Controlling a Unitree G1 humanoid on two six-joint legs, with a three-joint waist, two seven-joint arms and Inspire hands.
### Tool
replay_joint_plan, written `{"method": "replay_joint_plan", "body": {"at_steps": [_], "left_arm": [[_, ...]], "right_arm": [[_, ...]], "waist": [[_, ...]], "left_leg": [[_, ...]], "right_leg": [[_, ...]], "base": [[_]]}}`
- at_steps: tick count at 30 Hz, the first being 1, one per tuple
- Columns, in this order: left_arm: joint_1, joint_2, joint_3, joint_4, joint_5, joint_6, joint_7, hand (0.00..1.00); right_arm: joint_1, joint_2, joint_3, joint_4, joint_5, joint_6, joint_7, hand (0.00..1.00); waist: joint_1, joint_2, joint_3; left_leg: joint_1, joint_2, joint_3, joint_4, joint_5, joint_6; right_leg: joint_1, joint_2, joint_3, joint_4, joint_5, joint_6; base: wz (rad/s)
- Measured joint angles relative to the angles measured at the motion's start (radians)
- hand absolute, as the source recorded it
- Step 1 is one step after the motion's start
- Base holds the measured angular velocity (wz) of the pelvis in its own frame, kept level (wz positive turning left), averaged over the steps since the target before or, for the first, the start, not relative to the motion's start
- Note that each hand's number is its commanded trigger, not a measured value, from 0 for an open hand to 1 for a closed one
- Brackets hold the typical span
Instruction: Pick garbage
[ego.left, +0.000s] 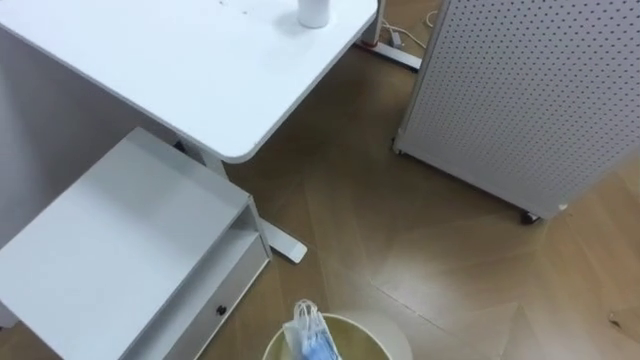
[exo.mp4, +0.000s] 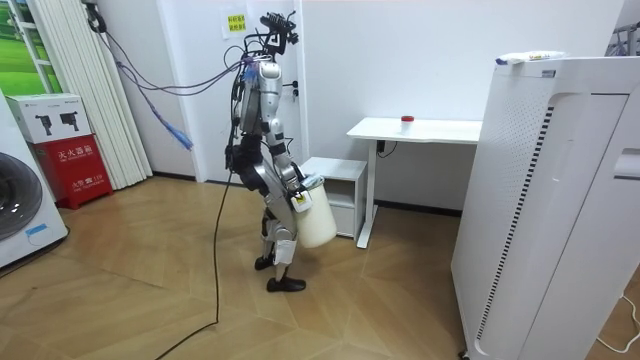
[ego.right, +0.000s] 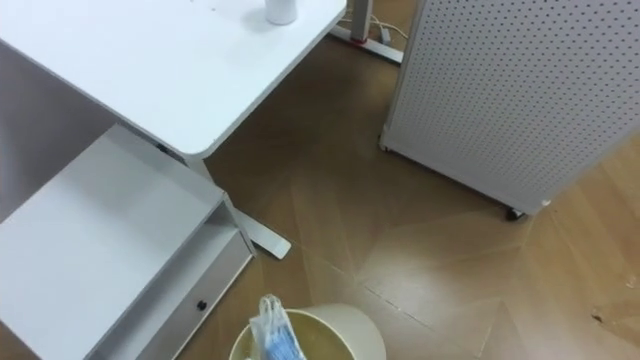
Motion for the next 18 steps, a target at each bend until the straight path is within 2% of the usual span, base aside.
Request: {"method": "replay_joint_plan", "body": {"at_steps": [7,18], "left_arm": [[0.019,0.005,-0.02,0.0,0.005,-0.001,-0.057,0.0],[0.01,0.007,0.013,0.0,0.026,-0.001,-0.056,0.0]], "right_arm": [[0.0,0.002,-0.01,-0.003,-0.023,-0.002,0.01,1.0],[0.003,0.001,-0.028,0.0,-0.026,-0.011,0.019,1.0]], "waist": [[-0.001,-0.007,0.0007],[0.003,-0.004,0.0016]], "left_leg": [[-0.009,0.0,0.001,-0.003,0.0,0.0],[-0.007,-0.001,0.0,-0.017,0.0,0.0]], "right_leg": [[-0.008,0.0,-0.001,-0.001,0.001,0.001],[-0.007,0.001,-0.004,-0.013,0.001,0.003]], "base": [[0.0],[0.0]]}}
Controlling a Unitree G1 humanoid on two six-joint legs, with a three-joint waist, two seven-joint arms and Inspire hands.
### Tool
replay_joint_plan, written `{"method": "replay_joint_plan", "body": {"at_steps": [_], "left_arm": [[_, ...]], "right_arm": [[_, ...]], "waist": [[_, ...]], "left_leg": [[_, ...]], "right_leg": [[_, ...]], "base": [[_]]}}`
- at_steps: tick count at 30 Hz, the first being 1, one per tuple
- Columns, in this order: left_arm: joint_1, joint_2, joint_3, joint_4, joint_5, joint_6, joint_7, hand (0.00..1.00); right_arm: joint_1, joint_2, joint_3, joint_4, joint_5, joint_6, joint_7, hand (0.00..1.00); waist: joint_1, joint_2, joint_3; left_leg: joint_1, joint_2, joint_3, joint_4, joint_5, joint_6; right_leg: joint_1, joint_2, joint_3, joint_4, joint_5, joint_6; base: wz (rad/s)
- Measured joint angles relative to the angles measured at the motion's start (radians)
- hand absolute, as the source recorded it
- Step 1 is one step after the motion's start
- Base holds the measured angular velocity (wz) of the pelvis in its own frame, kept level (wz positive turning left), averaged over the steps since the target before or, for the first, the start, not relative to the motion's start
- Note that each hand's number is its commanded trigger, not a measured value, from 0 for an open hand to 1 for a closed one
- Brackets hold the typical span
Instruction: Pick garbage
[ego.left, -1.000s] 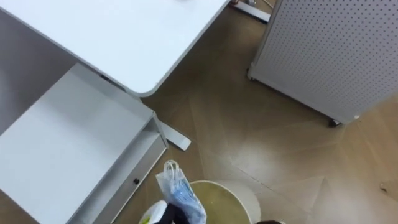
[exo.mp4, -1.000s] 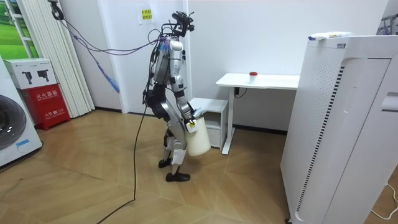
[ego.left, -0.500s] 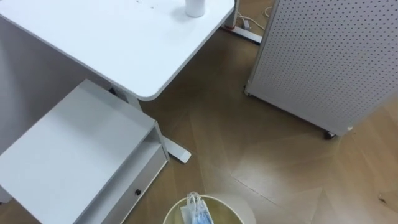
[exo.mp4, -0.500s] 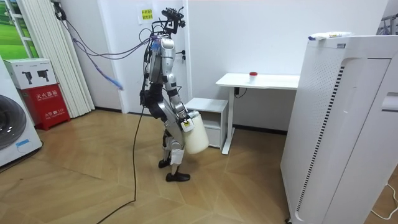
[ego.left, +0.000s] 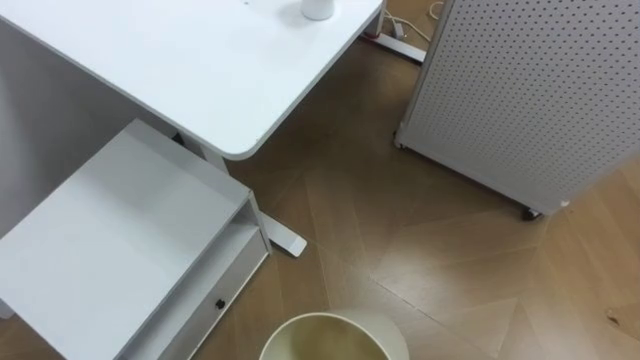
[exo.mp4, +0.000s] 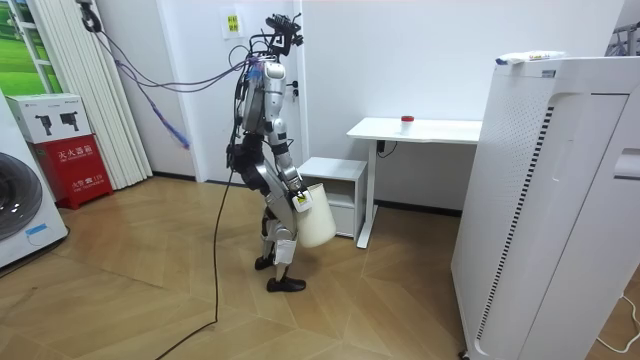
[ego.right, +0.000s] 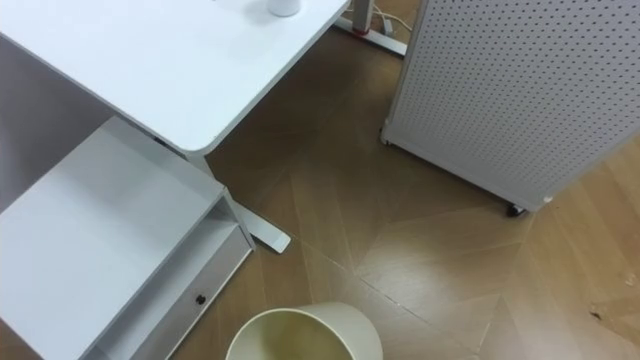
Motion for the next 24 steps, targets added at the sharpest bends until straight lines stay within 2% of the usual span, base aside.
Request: {"method": "replay_joint_plan", "body": {"at_steps": [6,10,13,16,19,22,24], "left_arm": [[0.007,0.01,0.022,-0.005,0.011,-0.004,-0.001,0.0],[0.002,0.018,0.042,-0.01,0.017,-0.017,0.003,0.0],[0.011,0.038,0.041,-0.02,0.017,-0.022,0.005,0.0],[0.042,0.066,0.058,-0.085,0.02,-0.031,0.015,0.0],[0.059,0.072,0.099,-0.129,0.018,-0.045,0.025,0.0],[0.101,0.096,0.133,-0.257,0.017,-0.054,0.039,0.0],[0.124,0.099,0.171,-0.328,0.017,-0.057,0.045,0.0]], "right_arm": [[0.013,-0.009,-0.015,0.001,-0.004,-0.001,0.003,1.0],[0.019,-0.015,-0.022,0.022,-0.003,-0.001,0.009,1.0],[0.026,-0.02,-0.023,0.043,0.003,-0.001,0.02,1.0],[0.052,-0.033,-0.047,0.042,0.0,-0.004,0.026,1.0],[0.064,-0.036,-0.086,0.044,-0.01,-0.004,0.028,1.0],[0.084,-0.049,-0.136,0.045,-0.019,-0.006,0.042,1.0],[0.101,-0.051,-0.168,0.041,-0.012,-0.008,0.043,1.0]], "waist": [[0.008,0.014,0.0028],[0.028,0.018,0.002],[0.03,0.022,0.0014],[0.03,0.025,0.0],[0.028,0.029,-0.0026],[0.027,0.032,-0.0078],[0.029,0.031,-0.0117]], "left_leg": [[0.035,-0.002,0.001,-0.024,0.0,0.0],[0.074,-0.005,0.007,-0.052,0.001,-0.002],[0.125,-0.004,0.007,-0.082,0.002,-0.004],[0.186,-0.01,0.012,-0.119,0.004,-0.007],[0.242,-0.019,0.012,-0.147,0.008,-0.008],[0.279,-0.02,0.014,-0.163,0.009,-0.008],[0.317,-0.022,0.014,-0.182,0.009,-0.008]], "right_leg": [[0.034,0.002,-0.002,-0.019,-0.003,0.005],[0.064,0.004,0.001,-0.034,-0.006,0.008],[0.117,0.015,0.002,-0.069,-0.003,0.013],[0.169,0.016,0.005,-0.088,-0.005,0.019],[0.217,0.012,0.002,-0.101,-0.01,0.027],[0.258,0.015,0.001,-0.124,-0.011,0.031],[0.292,0.017,0.0,-0.135,-0.012,0.034]], "base": [[0.0],[0.0],[0.0],[0.0],[0.0],[0.0],[0.0]]}}
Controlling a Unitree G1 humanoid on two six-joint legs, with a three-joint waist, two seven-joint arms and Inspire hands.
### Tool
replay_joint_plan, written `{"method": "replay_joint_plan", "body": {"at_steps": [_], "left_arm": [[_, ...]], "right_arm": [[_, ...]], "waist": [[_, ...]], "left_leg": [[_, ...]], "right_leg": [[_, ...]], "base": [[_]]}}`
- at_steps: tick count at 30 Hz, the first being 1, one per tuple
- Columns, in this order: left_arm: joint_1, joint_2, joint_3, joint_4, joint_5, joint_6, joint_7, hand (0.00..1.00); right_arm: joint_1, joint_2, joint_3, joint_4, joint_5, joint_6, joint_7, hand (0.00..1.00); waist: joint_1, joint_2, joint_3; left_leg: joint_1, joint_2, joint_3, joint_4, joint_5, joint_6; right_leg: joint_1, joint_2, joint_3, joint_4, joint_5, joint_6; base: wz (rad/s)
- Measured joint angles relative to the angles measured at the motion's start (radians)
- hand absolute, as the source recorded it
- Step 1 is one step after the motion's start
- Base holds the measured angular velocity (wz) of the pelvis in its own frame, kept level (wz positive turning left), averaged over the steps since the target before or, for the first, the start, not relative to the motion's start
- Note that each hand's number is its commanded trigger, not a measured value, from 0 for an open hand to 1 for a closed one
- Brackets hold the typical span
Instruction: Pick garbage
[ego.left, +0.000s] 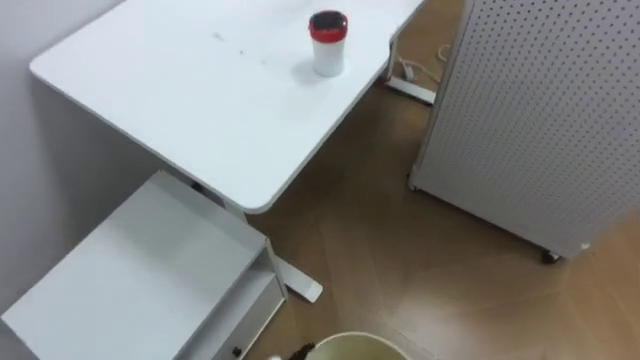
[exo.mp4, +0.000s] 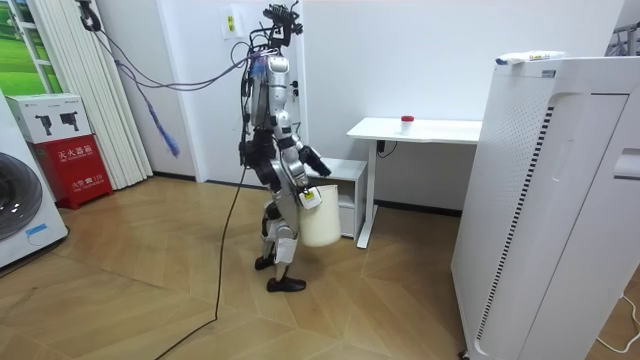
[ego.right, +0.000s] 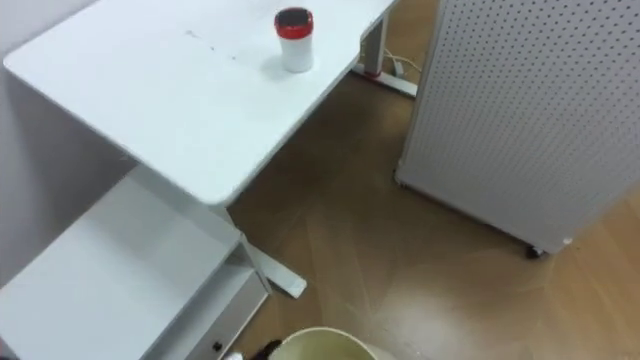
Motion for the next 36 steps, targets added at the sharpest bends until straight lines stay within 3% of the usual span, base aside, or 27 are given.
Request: {"method": "replay_joint_plan", "body": {"at_steps": [4,5,8,10,14,21,27,31,34,36], "left_arm": [[0.019,0.002,0.073,-0.087,0.001,-0.043,0.055,0.0],[0.028,0.002,0.084,-0.087,0.0,-0.047,0.073,0.0],[0.074,0.008,0.106,-0.12,0.0,-0.049,0.114,0.0],[0.097,0.017,0.107,-0.16,0.0,-0.048,0.13,0.0],[0.121,0.034,0.112,-0.264,-0.005,-0.05,0.139,0.0],[0.125,0.044,0.145,-0.309,-0.04,-0.05,0.2,0.0],[0.114,0.073,0.15,-0.42,-0.05,-0.057,0.277,0.0],[0.106,0.072,0.192,-0.492,-0.05,-0.1,0.309,0.0],[0.102,0.07,0.23,-0.49,-0.05,-0.105,0.31,0.0],[0.102,0.066,0.261,-0.491,-0.049,-0.106,0.31,0.0]], "right_arm": [[0.047,-0.001,-0.033,-0.007,0.005,-0.002,-0.002,1.0],[0.069,-0.001,-0.038,-0.008,0.003,-0.002,-0.002,1.0],[0.108,-0.001,-0.053,-0.016,0.004,-0.001,-0.003,1.0],[0.114,-0.001,-0.067,-0.018,0.0,0.0,-0.003,1.0],[0.128,-0.001,-0.118,-0.03,-0.018,0.001,-0.003,1.0],[0.172,-0.001,-0.118,-0.091,-0.03,0.003,-0.037,1.0],[0.176,-0.001,-0.119,-0.091,-0.03,0.003,-0.07,1.0],[0.173,0.0,-0.119,-0.089,-0.029,0.003,-0.073,1.0],[0.167,0.002,-0.12,-0.089,-0.051,0.008,-0.073,1.0],[0.16,0.002,-0.121,-0.089,-0.062,0.012,-0.073,1.0]], "waist": [[-0.003,-0.005,-0.0103],[-0.003,-0.01,-0.0194],[-0.002,-0.02,-0.031],[-0.003,-0.027,-0.033],[-0.003,-0.029,-0.0325],[-0.005,-0.031,-0.0309],[-0.011,-0.025,-0.0275],[-0.009,-0.024,-0.0245],[0.001,-0.028,-0.0193],[0.011,-0.028,-0.018]], "left_leg": [[0.1,-0.001,0.0,-0.053,0.003,-0.005],[0.137,-0.001,0.0,-0.071,0.004,-0.007],[0.197,0.001,0.0,-0.102,0.005,-0.009],[0.215,0.001,0.0,-0.115,0.006,-0.011],[0.263,0.001,-0.004,-0.125,0.006,-0.011],[0.294,-0.001,-0.003,-0.148,0.007,-0.012],[0.297,-0.002,-0.001,-0.148,0.007,-0.012],[0.304,-0.004,0.026,-0.147,0.007,-0.012],[0.323,-0.002,0.07,-0.151,0.007,-0.012],[0.34,0.0,0.106,-0.17,0.002,-0.012]], "right_leg": [[0.102,0.014,0.0,-0.054,0.003,0.009],[0.139,0.019,0.0,-0.077,0.004,0.011],[0.201,0.031,0.002,-0.114,0.006,0.016],[0.212,0.032,0.003,-0.117,0.007,0.016],[0.265,0.034,0.003,-0.133,0.009,0.02],[0.289,0.037,0.005,-0.143,0.01,0.022],[0.29,0.037,0.012,-0.142,0.012,0.025],[0.268,0.036,0.032,-0.126,0.012,0.025],[0.254,0.038,0.056,-0.106,0.012,0.025],[0.236,0.042,0.049,-0.091,0.016,0.02]], "base": [[-0.02],[-0.03],[0.0],[-0.02],[0.02],[-0.02],[-0.01],[-0.23],[-0.42],[-0.52]]}}
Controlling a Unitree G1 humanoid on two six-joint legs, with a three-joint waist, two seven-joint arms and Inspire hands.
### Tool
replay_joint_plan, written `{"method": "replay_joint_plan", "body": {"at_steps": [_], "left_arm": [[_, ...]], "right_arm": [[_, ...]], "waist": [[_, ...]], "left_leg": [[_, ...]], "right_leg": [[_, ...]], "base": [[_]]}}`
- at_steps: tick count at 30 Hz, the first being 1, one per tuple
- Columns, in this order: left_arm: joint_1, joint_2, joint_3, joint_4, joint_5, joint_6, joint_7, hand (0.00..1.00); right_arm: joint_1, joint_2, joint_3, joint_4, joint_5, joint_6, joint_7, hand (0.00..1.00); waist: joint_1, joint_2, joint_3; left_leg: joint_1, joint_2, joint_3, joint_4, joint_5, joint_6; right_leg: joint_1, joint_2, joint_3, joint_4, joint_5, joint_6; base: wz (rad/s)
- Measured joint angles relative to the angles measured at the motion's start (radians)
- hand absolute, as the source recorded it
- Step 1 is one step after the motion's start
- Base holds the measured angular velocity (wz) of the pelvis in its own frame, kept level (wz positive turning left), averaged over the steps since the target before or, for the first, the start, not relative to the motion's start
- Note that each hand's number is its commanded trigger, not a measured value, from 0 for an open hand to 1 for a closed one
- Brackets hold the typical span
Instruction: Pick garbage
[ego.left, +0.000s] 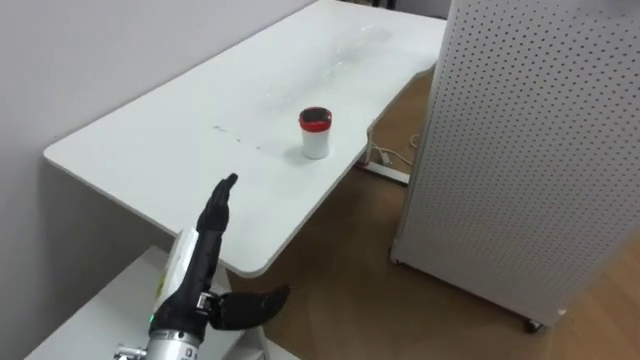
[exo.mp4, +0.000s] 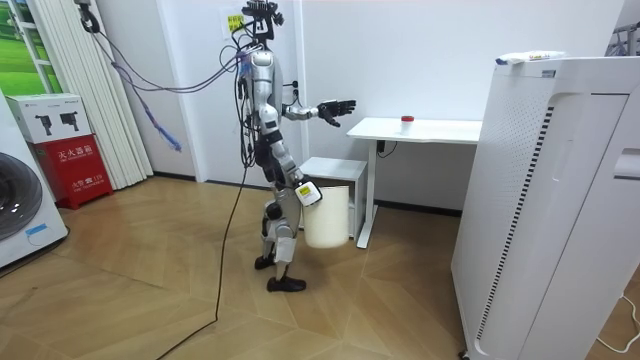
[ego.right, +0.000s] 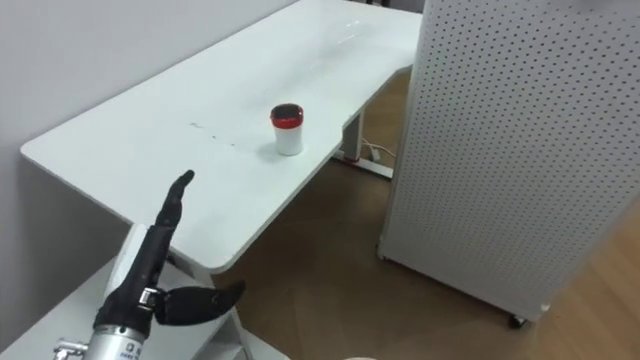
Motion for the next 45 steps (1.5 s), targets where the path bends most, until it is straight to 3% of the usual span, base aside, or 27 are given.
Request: {"method": "replay_joint_plan", "body": {"at_steps": [3,10,13,15,16,17,18,19,20,21,22,24,25,26,27,28,29,30,31,32,33,35,38,45], "left_arm": [[0.0,0.0,0.032,-0.001,0.0,0.0,0.018,0.0],[0.0,-0.001,0.039,-0.003,-0.001,0.0,0.052,0.0],[0.0,-0.004,0.039,-0.003,-0.001,0.0,0.058,0.0],[0.0,-0.006,0.041,-0.003,-0.002,0.0,0.06,0.0],[0.002,-0.007,0.043,0.004,-0.005,0.0,0.061,0.0],[0.006,-0.009,0.042,0.018,-0.031,0.001,0.061,0.0],[0.006,-0.011,0.042,0.02,-0.045,0.002,0.061,0.0],[0.006,-0.013,0.042,0.021,-0.061,0.002,0.06,0.0],[0.006,-0.013,0.044,0.024,-0.07,0.002,0.06,0.0],[0.006,-0.015,0.044,0.029,-0.079,0.002,0.06,0.0],[0.01,-0.023,0.052,0.034,-0.079,0.002,0.063,0.0],[0.008,-0.029,0.045,0.034,-0.082,0.002,0.062,0.0],[0.01,-0.03,0.042,0.034,-0.095,0.002,0.063,0.0],[0.012,-0.03,0.042,0.035,-0.107,0.002,0.065,0.0],[0.012,-0.03,0.042,0.035,-0.109,0.002,0.068,0.0],[0.012,-0.03,0.043,0.034,-0.107,0.002,0.077,0.0],[0.012,-0.032,0.043,0.034,-0.1,0.002,0.081,0.0],[0.013,-0.032,0.044,0.034,-0.099,0.002,0.083,0.0],[0.015,-0.032,0.046,0.034,-0.099,0.002,0.086,0.0],[0.021,-0.031,0.051,0.033,-0.099,0.0,0.089,0.0],[0.027,-0.03,0.054,0.033,-0.099,-0.003,0.095,0.0],[0.036,-0.027,0.068,0.033,-0.1,-0.006,0.104,0.0],[0.036,-0.029,0.076,0.031,-0.099,-0.006,0.093,0.0],[0.035,-0.031,0.127,-0.004,-0.1,-0.006,0.084,0.0]], "right_arm": [[0.0,0.001,0.0,0.0,-0.001,0.0,0.013,1.0],[-0.007,-0.001,-0.008,0.001,-0.015,0.002,0.023,1.0],[-0.009,-0.001,-0.007,0.0,-0.021,0.003,0.033,1.0],[-0.011,-0.003,-0.006,-0.002,-0.021,0.011,0.044,1.0],[-0.012,-0.002,0.002,0.0,-0.021,0.013,0.051,1.0],[-0.013,-0.003,0.006,0.0,-0.021,0.013,0.056,1.0],[-0.014,-0.005,0.006,-0.001,-0.021,0.013,0.056,1.0],[-0.013,-0.01,0.006,-0.001,-0.022,0.013,0.055,1.0],[-0.006,-0.009,0.007,0.0,-0.022,0.014,0.055,1.0],[-0.001,-0.008,0.006,0.0,-0.023,0.015,0.055,1.0],[0.004,-0.009,0.001,0.0,-0.026,0.022,0.051,1.0],[0.007,-0.022,-0.005,0.004,-0.018,0.022,0.038,1.0],[0.007,-0.026,-0.003,0.005,-0.007,0.028,0.023,1.0],[0.006,-0.03,0.0,0.005,-0.004,0.031,0.009,1.0],[0.006,-0.03,0.002,0.006,-0.005,0.031,0.003,1.0],[0.007,-0.031,0.002,0.011,-0.008,0.032,-0.01,1.0],[0.014,-0.034,0.003,0.013,-0.008,0.035,-0.021,1.0],[0.018,-0.035,0.003,0.013,-0.009,0.038,-0.024,1.0],[0.023,-0.038,0.003,0.014,-0.009,0.042,-0.026,1.0],[0.028,-0.039,0.003,0.015,-0.014,0.043,-0.028,1.0],[0.029,-0.04,0.003,0.015,-0.018,0.043,-0.028,1.0],[0.029,-0.047,0.002,0.005,-0.049,0.043,-0.027,1.0],[0.029,-0.046,-0.007,0.003,-0.054,0.043,-0.022,1.0],[0.021,-0.04,-0.019,-0.03,-0.104,0.043,-0.021,1.0]], "waist": [[0.005,0.001,-0.0006],[-0.001,0.001,-0.0016],[0.002,0.001,-0.0013],[0.015,0.0,-0.0013],[0.022,-0.005,0.0],[0.022,-0.01,0.0017],[0.023,-0.007,0.0028],[0.022,0.008,0.0027],[0.015,0.01,0.0036],[0.016,0.007,0.0023],[0.013,-0.006,0.0015],[0.005,-0.003,0.0],[0.016,-0.015,0.0072],[0.021,-0.015,0.0072],[0.025,-0.015,0.0073],[0.034,-0.018,0.0068],[0.043,-0.02,0.002],[0.046,-0.017,-0.0001],[0.051,-0.011,-0.0052],[0.059,-0.011,-0.0109],[0.062,-0.012,-0.0147],[0.068,-0.016,-0.0177],[0.069,-0.04,-0.0159],[0.074,-0.041,-0.0149]], "left_leg": [[0.003,0.007,0.017,-0.007,-0.002,-0.002],[0.016,0.018,0.041,-0.006,-0.005,-0.01],[0.017,0.039,0.056,0.026,-0.026,-0.021],[0.015,0.063,0.077,0.078,-0.051,-0.037],[0.002,0.086,0.085,0.162,-0.066,-0.05],[-0.035,0.115,0.071,0.308,-0.069,-0.052],[-0.06,0.133,0.056,0.386,-0.068,-0.053],[-0.114,0.168,0.01,0.531,-0.056,-0.055],[-0.153,0.189,-0.028,0.638,-0.013,-0.053],[-0.171,0.195,-0.038,0.681,0.018,-0.052],[-0.211,0.194,-0.072,0.751,0.083,-0.045],[-0.279,0.173,-0.115,0.762,0.052,-0.03],[-0.32,0.146,-0.127,0.717,0.028,-0.032],[-0.356,0.119,-0.134,0.646,0.025,-0.036],[-0.374,0.107,-0.135,0.602,0.028,-0.041],[-0.397,0.082,-0.138,0.48,0.033,-0.047],[-0.404,0.058,-0.149,0.34,0.057,-0.06],[-0.403,0.051,-0.154,0.277,0.077,-0.059],[-0.399,0.045,-0.16,0.183,0.128,-0.048],[-0.387,0.035,-0.167,0.147,0.187,-0.039],[-0.377,0.028,-0.167,0.14,0.205,-0.033],[-0.361,-0.012,-0.174,0.15,0.242,0.006],[-0.358,-0.051,-0.176,0.167,0.205,0.021],[-0.357,-0.088,-0.191,0.231,0.127,0.036]], "right_leg": [[0.004,0.003,-0.028,-0.003,0.014,-0.009],[0.004,0.012,-0.035,-0.004,0.015,-0.012],[0.004,0.026,-0.048,-0.001,0.009,-0.022],[0.007,0.035,-0.077,0.012,-0.005,-0.041],[0.014,0.036,-0.099,0.03,-0.019,-0.054],[0.027,0.038,-0.102,0.04,-0.036,-0.065],[0.033,0.044,-0.102,0.048,-0.046,-0.07],[0.044,0.06,-0.095,0.063,-0.065,-0.084],[0.058,0.078,-0.074,0.075,-0.082,-0.095],[0.065,0.082,-0.067,0.08,-0.09,-0.1],[0.076,0.084,-0.048,0.089,-0.101,-0.109],[0.08,0.092,-0.032,0.085,-0.107,-0.12],[0.083,0.092,-0.015,0.084,-0.111,-0.124],[0.09,0.093,0.002,0.078,-0.114,-0.127],[0.096,0.094,0.006,0.074,-0.117,-0.128],[0.104,0.094,0.018,0.069,-0.125,-0.126],[0.112,0.095,0.033,0.069,-0.137,-0.124],[0.118,0.095,0.035,0.069,-0.144,-0.122],[0.129,0.095,0.034,0.067,-0.16,-0.114],[0.143,0.085,0.034,0.069,-0.177,-0.101],[0.147,0.078,0.032,0.068,-0.182,-0.094],[0.163,0.044,0.017,0.065,-0.208,-0.061],[0.185,0.002,-0.016,0.048,-0.218,-0.04],[0.237,-0.031,-0.05,0.033,-0.221,-0.005]], "base": [[-0.29],[-0.1],[-0.19],[-0.44],[-0.62],[-0.66],[-0.68],[-0.62],[-0.57],[-0.45],[-0.31],[-0.25],[-0.44],[-0.48],[-0.4],[-0.35],[-0.36],[-0.36],[-0.36],[-0.37],[-0.4],[-0.3],[0.11],[0.14]]}}
